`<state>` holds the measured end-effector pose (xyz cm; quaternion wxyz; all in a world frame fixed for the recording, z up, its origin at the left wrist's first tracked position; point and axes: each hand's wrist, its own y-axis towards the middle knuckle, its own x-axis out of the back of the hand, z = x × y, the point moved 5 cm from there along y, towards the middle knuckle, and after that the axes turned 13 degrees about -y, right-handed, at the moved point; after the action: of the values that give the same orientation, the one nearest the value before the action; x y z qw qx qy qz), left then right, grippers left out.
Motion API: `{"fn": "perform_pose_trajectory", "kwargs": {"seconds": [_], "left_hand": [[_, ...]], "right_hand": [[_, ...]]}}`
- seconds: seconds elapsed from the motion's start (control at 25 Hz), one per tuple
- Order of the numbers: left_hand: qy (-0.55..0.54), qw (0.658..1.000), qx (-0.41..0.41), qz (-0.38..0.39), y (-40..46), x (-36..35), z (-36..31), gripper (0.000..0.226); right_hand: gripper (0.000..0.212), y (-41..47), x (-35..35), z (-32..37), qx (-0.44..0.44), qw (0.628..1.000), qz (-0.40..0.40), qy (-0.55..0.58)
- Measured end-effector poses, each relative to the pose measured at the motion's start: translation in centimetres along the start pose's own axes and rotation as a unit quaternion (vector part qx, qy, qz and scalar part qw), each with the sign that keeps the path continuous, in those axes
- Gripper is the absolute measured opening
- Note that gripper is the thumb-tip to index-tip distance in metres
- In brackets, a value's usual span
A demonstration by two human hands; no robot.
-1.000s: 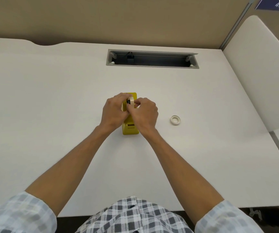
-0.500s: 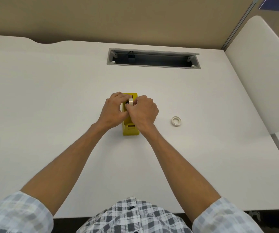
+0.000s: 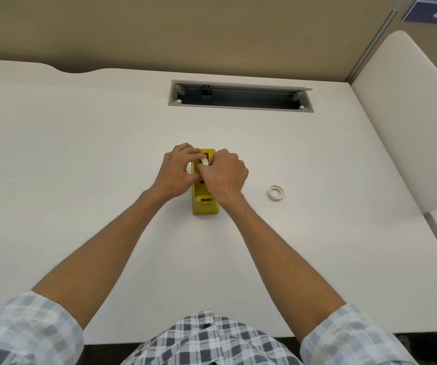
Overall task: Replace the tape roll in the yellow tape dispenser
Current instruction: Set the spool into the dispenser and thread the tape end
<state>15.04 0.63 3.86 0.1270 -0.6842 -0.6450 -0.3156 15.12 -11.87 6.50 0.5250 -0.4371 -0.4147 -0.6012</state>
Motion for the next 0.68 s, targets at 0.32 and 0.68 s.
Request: {"fn": "perform_pose_trajectory", "kwargs": {"seconds": [0.32, 0.68], "left_hand": [[0.017, 0.999, -0.002, 0.031, -0.7, -0.4, 0.2, 0.046], [0.012, 0.999, 0.012, 0.042, -1.0, -0.4, 0.3, 0.05]], "right_hand": [[0.025, -1.5, -1.1, -1.3, 0.05, 0.994, 0.01, 0.099], [0.026, -4.4, -0.8, -2.8, 0.216, 0.969, -0.117, 0.033]]}}
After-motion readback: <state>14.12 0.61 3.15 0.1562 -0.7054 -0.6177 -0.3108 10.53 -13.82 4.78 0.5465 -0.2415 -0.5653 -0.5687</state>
